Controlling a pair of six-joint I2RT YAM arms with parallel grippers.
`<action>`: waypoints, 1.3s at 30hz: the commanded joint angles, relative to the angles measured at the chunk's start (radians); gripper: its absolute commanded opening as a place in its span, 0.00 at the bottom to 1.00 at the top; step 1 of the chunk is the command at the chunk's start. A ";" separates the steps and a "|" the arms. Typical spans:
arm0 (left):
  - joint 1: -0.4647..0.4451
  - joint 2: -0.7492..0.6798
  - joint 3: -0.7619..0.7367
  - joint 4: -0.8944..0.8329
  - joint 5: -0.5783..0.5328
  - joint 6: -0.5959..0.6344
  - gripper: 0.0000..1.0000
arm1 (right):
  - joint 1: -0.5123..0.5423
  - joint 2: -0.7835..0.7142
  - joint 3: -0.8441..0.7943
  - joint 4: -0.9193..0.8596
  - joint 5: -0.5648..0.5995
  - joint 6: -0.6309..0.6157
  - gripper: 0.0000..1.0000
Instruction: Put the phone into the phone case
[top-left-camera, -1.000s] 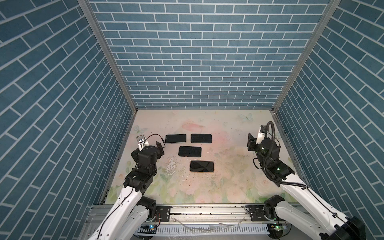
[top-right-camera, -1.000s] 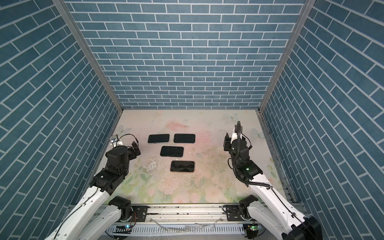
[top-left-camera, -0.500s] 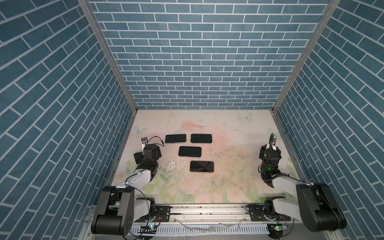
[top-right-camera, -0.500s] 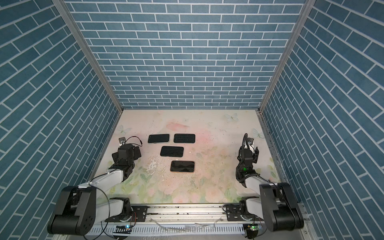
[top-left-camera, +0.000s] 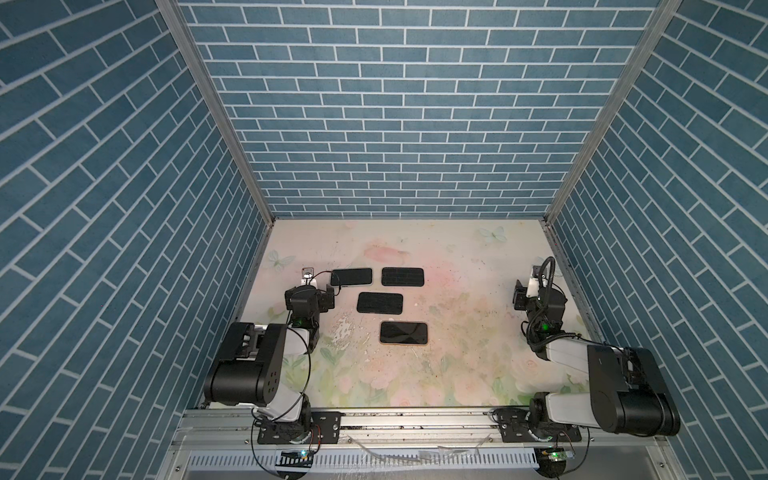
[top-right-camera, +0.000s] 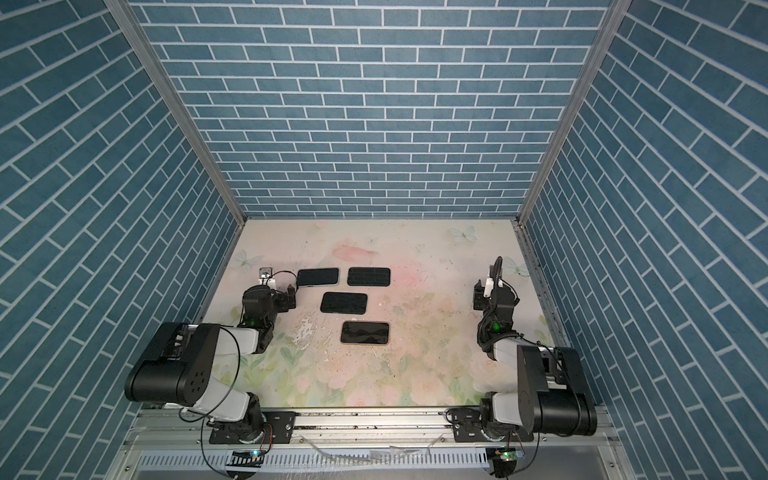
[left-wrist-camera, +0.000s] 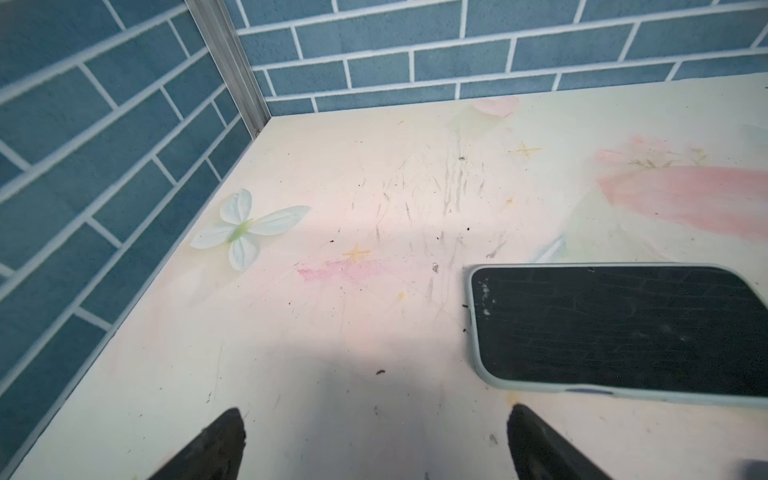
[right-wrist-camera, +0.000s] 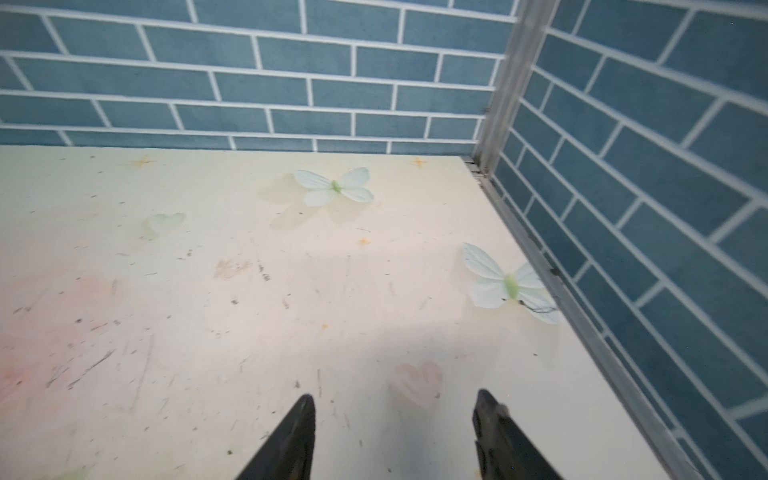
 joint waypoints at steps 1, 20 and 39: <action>0.009 0.001 0.017 0.060 0.031 0.018 1.00 | -0.021 0.096 -0.005 0.115 -0.126 0.011 0.62; 0.010 -0.001 0.022 0.047 0.028 0.020 1.00 | -0.076 0.156 0.084 0.004 -0.107 0.081 0.99; 0.009 -0.001 0.024 0.044 0.029 0.020 1.00 | -0.075 0.162 0.099 -0.018 -0.113 0.081 0.99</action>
